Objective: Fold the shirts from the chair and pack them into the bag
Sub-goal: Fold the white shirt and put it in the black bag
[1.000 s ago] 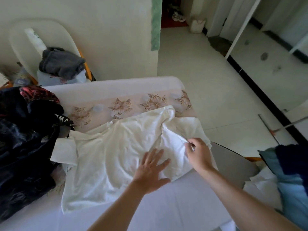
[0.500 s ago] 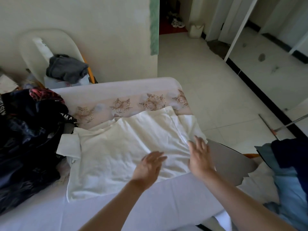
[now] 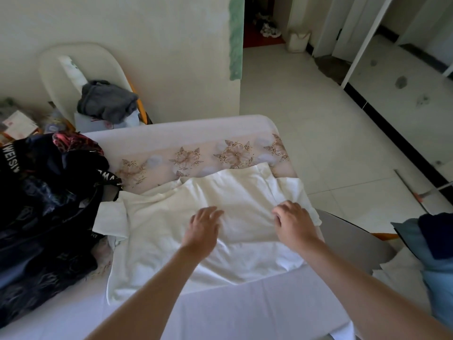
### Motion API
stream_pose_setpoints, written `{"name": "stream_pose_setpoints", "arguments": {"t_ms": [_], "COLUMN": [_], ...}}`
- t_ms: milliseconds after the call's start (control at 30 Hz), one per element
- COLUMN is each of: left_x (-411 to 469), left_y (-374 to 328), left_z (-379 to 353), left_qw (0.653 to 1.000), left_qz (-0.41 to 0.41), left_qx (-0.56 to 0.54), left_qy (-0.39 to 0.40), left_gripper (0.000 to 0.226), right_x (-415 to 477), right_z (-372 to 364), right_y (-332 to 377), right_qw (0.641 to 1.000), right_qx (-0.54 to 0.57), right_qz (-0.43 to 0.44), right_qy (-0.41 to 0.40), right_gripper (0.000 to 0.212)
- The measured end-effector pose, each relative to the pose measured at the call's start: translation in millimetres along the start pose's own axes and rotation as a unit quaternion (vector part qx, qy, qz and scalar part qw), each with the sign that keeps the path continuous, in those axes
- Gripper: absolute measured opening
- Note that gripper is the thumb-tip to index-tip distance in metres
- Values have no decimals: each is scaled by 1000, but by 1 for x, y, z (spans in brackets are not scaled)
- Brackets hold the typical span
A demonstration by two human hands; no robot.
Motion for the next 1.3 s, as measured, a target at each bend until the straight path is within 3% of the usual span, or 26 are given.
{"name": "stream_pose_setpoints", "arguments": {"t_ms": [167, 300, 400, 467, 533, 667, 800, 933, 1067, 1133, 1200, 1300], "left_x": [46, 68, 72, 72, 70, 70, 69, 68, 93, 102, 102, 79], "left_y": [48, 88, 113, 123, 129, 134, 133, 137, 132, 121, 102, 68], "left_z": [36, 46, 44, 42, 43, 50, 58, 69, 85, 85, 78, 49], "left_qw": [993, 982, 973, 976, 982, 981, 983, 976, 963, 963, 971, 984], "left_qz": [104, 170, 197, 193, 178, 184, 128, 23, 65, 74, 61, -37], "left_qx": [50, 80, 117, 99, 68, 48, 123, 168, 144, 133, 97, 48], "left_qy": [-34, -10, 24, 21, -1, -33, -50, -139, -219, -223, -210, -166], "left_gripper": [52, 61, 40, 30, 23, 16, 24, 25, 17, 11, 28, 25], "right_x": [57, 100, 114, 118, 119, 111, 98, 93, 93, 92, 83, 59], "right_z": [0, -9, -16, -21, -24, -18, -9, -2, 4, -1, -8, -19], "right_y": [26, 29, 25, 23, 23, 29, 31, 28, 25, 23, 23, 24], "right_qw": [994, 976, 957, 952, 957, 947, 948, 953, 939, 940, 961, 991], "right_qx": [72, 87, 52, 22, 14, 146, 161, 206, 224, 194, 90, -47], "right_qz": [-80, -195, -280, -298, -289, -272, -256, -175, -190, -235, -238, -87], "right_qy": [31, 31, 63, 70, 34, -88, -99, -136, -181, -152, -107, -94], "right_gripper": [25, 36, 42, 31, 18, 26, 28, 40, 54, 67, 80, 76]}}
Point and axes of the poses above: each hand's wrist, its own x-axis towards the middle knuckle, its own z-axis out of the back of the hand, y = z × x, the point moved 1 cm from there along x, towards the middle knuckle, and after that the axes turned 2 degrees about -z, right-handed, at the moved point
